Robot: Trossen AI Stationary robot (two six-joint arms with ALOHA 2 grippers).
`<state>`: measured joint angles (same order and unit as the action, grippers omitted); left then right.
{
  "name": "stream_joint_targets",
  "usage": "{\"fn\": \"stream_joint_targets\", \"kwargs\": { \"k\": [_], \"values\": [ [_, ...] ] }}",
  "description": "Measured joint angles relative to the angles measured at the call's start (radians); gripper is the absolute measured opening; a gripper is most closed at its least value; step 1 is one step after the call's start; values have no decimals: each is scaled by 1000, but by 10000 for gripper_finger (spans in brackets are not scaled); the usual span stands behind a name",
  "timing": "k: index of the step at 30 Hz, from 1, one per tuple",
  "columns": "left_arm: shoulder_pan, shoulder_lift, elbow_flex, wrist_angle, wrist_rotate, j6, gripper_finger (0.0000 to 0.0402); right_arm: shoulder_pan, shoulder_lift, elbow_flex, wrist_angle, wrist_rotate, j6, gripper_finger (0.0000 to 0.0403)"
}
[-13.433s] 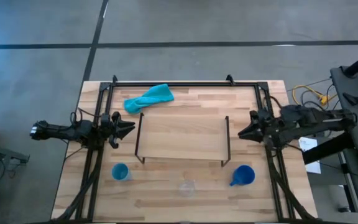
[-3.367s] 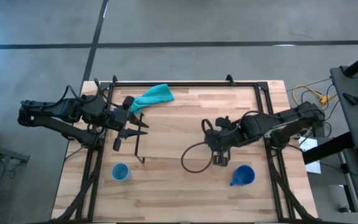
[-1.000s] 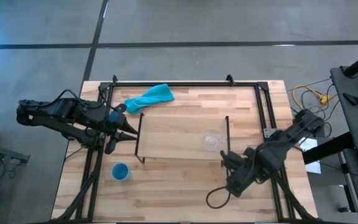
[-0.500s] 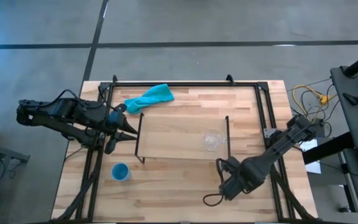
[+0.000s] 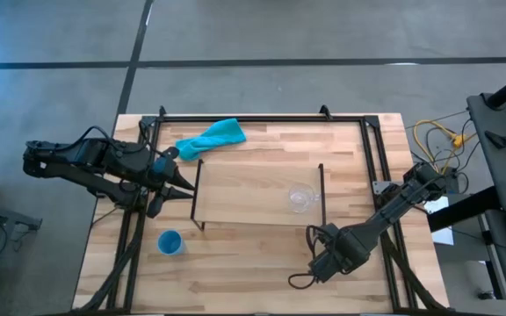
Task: Stack small to large cups/mugs on shelf
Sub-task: Put the blue cup on the shelf
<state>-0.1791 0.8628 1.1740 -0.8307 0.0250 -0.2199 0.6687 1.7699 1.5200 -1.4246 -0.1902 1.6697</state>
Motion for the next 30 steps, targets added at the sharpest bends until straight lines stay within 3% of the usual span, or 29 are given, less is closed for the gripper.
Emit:
{"fn": "stream_joint_targets", "kwargs": {
  "k": [30],
  "values": [
    [0, 2, 0, 11, 1, 0, 86, 20, 0, -188, 201, 7, -133, 77]
  ]
}}
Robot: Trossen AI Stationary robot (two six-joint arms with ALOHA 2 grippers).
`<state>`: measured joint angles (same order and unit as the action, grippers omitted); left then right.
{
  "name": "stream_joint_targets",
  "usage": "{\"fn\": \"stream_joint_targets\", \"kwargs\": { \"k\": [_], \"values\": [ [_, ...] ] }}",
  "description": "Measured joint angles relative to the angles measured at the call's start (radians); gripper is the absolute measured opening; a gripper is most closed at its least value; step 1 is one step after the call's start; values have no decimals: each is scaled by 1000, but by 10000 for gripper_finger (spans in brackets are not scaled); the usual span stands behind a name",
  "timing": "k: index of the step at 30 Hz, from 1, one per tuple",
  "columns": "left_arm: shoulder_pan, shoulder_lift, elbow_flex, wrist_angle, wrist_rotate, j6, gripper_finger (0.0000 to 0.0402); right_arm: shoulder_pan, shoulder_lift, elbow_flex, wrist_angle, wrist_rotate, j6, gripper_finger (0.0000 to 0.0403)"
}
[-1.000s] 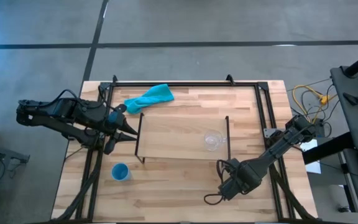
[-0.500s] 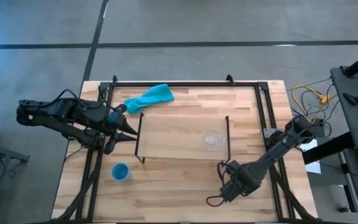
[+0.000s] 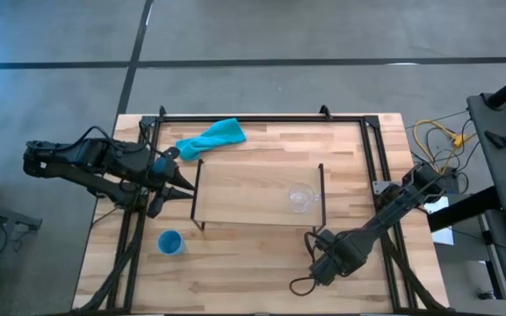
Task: Stack small to large cups/mugs on shelf
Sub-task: Put the blue cup on the shelf
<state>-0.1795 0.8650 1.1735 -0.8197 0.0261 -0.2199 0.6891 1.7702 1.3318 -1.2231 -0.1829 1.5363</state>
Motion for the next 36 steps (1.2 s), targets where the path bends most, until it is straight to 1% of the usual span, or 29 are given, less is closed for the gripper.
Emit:
{"fn": "stream_joint_targets", "kwargs": {
  "k": [8, 11, 15, 18, 22, 26, 29, 32, 36],
  "values": [
    [0, 3, 2, 7, 0, -3, 86, 0, -1, -28, 3, 0, -35, 72],
    [1, 3, 0, 17, 0, -3, 86, 0, -1, -35, 2, 0, -48, 57],
    [1, 5, 1, 38, 0, -3, 86, 0, -1, -34, 4, 0, -56, 17],
    [1, 3, 1, 52, 0, -3, 86, 0, -3, -21, 1, -7, -56, 11],
    [0, 5, 2, 52, 0, -4, 86, 0, -18, 51, 2, -43, -45, 10],
    [0, 5, 2, 54, 0, -6, 86, -2, -32, 187, 1, -42, -21, 10],
    [0, 11, 2, 58, 0, -6, 86, -2, -33, 316, 2, 15, -32, 10],
    [0, 13, 3, 61, 0, -2, 86, -7, -34, 447, 5, 134, -78, 9],
    [0, 20, 0, 84, 0, -2, 86, -36, -34, 583, 3, 290, -149, 9]
  ]
}}
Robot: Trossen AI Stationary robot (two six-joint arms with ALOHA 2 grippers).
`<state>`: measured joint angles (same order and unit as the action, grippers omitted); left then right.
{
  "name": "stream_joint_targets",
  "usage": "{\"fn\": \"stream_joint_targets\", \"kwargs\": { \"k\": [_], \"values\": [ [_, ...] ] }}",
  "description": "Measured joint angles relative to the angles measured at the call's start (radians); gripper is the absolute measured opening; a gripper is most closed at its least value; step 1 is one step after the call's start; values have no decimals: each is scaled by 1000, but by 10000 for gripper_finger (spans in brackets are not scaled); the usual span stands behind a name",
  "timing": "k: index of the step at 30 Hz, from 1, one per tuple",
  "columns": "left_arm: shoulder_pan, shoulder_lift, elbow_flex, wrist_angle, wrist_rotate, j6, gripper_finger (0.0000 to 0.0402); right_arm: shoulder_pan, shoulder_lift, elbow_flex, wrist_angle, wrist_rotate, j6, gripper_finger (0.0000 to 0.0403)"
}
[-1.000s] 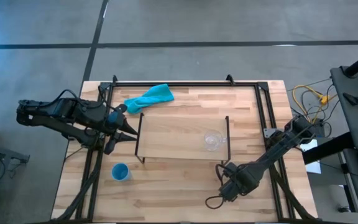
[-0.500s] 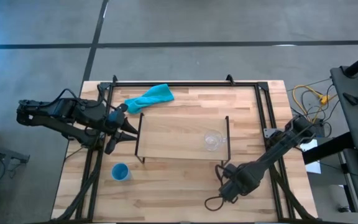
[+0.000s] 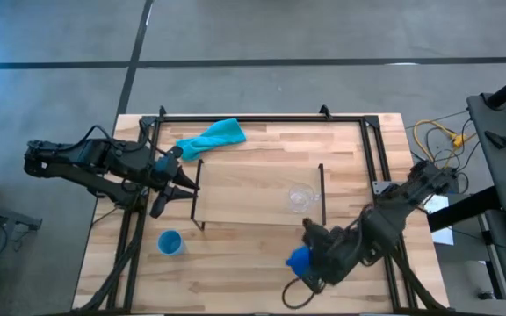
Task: Stack small to large cups/mugs on shelf
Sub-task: Put the blue cup on the shelf
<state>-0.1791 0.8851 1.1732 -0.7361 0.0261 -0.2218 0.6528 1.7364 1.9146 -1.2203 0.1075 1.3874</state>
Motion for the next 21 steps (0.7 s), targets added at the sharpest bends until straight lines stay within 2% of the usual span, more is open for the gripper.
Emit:
{"fn": "stream_joint_targets", "kwargs": {
  "k": [3, 10, 17, 21],
  "values": [
    [0, 14, 5, 16, 0, 0, 86, -37, 0, 61, 0, 58, -100, 9],
    [-1, 25, 2, 29, 0, 2, 86, -154, 0, 107, 29, 77, -431, 9],
    [-1, 25, 1, 28, 0, 52, 86, -229, 0, 107, 187, 33, -1022, 9],
    [-1, 25, 2, 29, 0, 52, 86, -254, 0, 106, 168, 27, -1341, 9]
  ]
}}
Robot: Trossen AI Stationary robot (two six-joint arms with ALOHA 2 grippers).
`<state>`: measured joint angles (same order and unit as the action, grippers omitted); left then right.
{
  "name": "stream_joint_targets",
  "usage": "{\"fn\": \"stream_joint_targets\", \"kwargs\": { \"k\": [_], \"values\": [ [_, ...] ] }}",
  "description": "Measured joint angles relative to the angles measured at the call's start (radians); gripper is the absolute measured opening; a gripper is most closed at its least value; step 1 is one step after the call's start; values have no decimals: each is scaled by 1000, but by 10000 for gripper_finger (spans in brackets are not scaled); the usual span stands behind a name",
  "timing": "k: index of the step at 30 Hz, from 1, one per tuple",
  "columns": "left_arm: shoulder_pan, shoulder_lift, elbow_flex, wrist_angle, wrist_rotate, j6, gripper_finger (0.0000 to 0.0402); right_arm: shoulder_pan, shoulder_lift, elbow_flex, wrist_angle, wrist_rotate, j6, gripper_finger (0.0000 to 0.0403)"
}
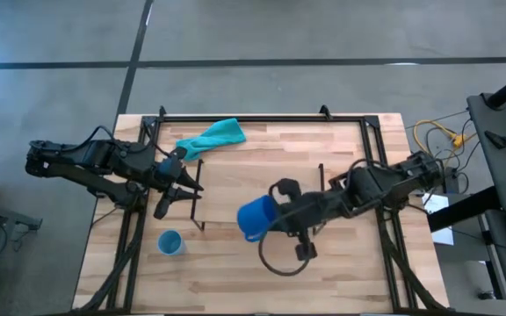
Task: Stack small to large cups/mugs on shelf
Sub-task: Put the blue cup on the shelf
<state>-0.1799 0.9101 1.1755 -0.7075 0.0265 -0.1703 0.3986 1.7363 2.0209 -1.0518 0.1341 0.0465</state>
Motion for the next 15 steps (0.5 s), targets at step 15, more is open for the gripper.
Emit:
{"fn": "stream_joint_targets", "kwargs": {
  "k": [15],
  "values": [
    [1, 10, 0, 11, 0, -5, 86, -132, 0, -12, -155, 147, -828, 9]
  ]
}}
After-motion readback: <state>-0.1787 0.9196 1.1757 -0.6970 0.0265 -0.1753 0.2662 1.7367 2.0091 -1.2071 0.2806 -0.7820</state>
